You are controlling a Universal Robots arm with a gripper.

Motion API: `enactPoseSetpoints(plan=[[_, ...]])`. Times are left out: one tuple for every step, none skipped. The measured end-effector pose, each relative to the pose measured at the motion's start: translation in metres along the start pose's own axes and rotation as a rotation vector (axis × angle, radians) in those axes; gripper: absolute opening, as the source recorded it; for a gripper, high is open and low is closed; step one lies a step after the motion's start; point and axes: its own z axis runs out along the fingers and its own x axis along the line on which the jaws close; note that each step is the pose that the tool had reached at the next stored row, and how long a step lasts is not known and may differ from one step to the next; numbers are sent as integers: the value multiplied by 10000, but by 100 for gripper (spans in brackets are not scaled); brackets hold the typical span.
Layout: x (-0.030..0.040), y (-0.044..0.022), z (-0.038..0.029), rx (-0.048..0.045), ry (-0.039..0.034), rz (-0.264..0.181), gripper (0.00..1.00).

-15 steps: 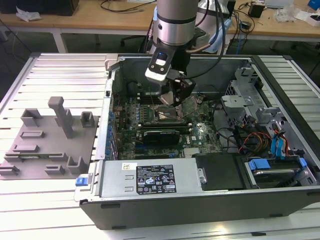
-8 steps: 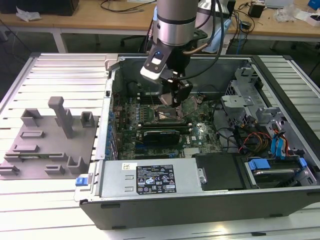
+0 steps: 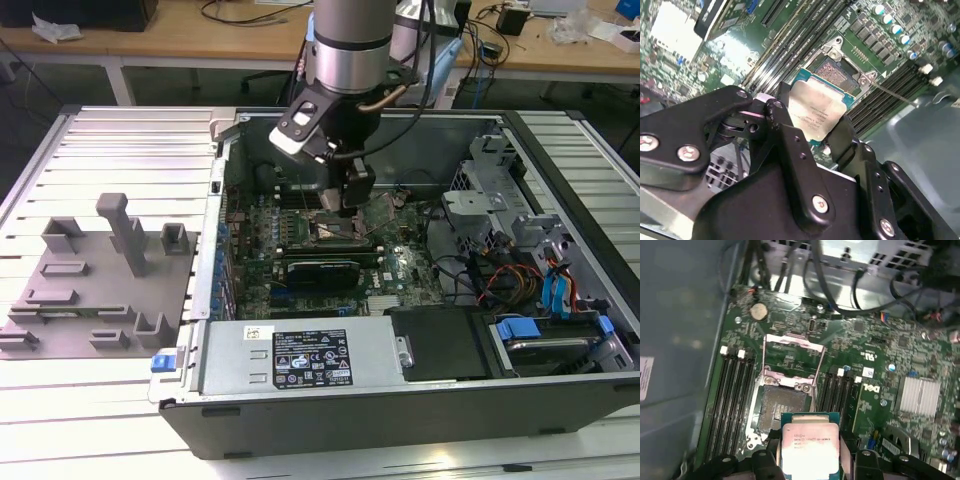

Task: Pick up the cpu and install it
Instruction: 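Place the cpu into insertion slot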

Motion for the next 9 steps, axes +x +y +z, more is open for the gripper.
enactPoseSetpoints(plan=[[0,0,3,6,-11,270,55],[0,0,5,9,-18,441,55],[0,0,7,13,-27,624,55],[0,0,10,17,-34,792,55],[0,0,13,21,-43,1018,55],[1,-1,20,26,-54,1244,55],[3,-1,26,27,-56,1296,55],[6,-1,35,27,-59,1345,55],[15,0,47,29,-61,1367,55]])
